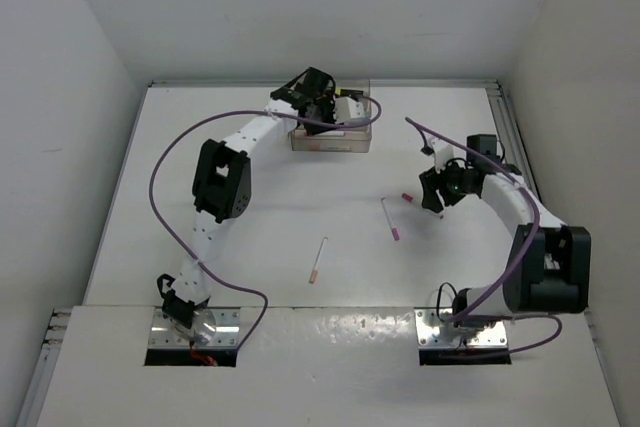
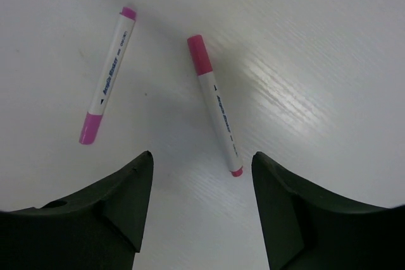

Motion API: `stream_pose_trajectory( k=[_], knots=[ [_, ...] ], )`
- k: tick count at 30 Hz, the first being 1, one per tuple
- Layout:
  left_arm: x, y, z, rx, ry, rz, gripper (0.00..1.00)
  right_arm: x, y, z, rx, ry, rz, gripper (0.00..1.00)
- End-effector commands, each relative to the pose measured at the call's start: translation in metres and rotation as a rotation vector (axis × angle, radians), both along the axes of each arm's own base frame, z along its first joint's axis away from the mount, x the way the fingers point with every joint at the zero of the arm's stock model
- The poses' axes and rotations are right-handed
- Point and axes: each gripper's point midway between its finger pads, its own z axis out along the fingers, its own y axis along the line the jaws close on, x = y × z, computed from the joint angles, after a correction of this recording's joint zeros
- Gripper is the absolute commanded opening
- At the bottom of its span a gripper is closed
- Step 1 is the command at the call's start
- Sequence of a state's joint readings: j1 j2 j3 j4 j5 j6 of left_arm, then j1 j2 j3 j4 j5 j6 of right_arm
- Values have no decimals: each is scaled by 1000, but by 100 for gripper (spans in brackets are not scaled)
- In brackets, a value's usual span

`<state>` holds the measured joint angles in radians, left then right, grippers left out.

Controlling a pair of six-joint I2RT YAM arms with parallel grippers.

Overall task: Sort the stationery into containers
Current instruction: Pick up the pen from the center of the board.

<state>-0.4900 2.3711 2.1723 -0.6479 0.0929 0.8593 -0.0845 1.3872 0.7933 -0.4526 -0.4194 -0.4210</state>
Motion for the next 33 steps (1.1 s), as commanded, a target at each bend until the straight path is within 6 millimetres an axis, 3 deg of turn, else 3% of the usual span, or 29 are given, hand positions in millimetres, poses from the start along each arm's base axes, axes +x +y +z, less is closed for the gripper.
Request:
stream_pose_trajectory(
  k=[1,3,4,5,6,7,9,12,13,14,16,17,18,19,25,31,33],
  knots=[
    [15,-7,58,-129,-96,26,47,22,0,13,-71,-61,143,61],
    [10,-13,80,-220,-88,33,48,33,2,18,-89,-65,186,54],
    [8,-14,90,-255,-87,38,48,31,4,9,-87,-16,207,51],
    [0,-17,114,-321,-86,30,48,34,6,9,-92,-10,231,48],
    [-3,-16,123,-352,-82,34,48,44,10,16,-97,-20,249,41],
    [-10,-15,140,-384,-85,29,48,42,10,7,-105,28,267,38],
    [-22,-13,156,-449,-53,34,48,54,9,9,-125,34,272,33],
    [-43,-4,172,-534,14,63,49,58,14,-4,-171,89,323,30],
    [-46,8,177,-560,33,84,53,51,17,-14,-177,141,353,30],
    [-54,9,180,-608,84,94,53,51,17,-16,-188,152,359,31],
    [-63,35,182,-676,160,137,65,47,20,-22,-199,181,386,36],
    [-67,31,183,-699,187,127,65,46,20,-23,-199,183,388,37],
    [-72,44,178,-716,215,146,76,42,22,-27,-210,196,400,37],
    [-74,50,176,-734,236,159,78,40,22,-30,-219,207,409,38],
    [-96,87,162,-763,263,198,81,22,17,-59,-275,284,427,36],
    [-130,98,153,-747,260,205,81,19,3,-82,-340,345,435,33],
    [-135,101,151,-737,253,208,82,19,1,-86,-347,356,441,27]
  ],
)
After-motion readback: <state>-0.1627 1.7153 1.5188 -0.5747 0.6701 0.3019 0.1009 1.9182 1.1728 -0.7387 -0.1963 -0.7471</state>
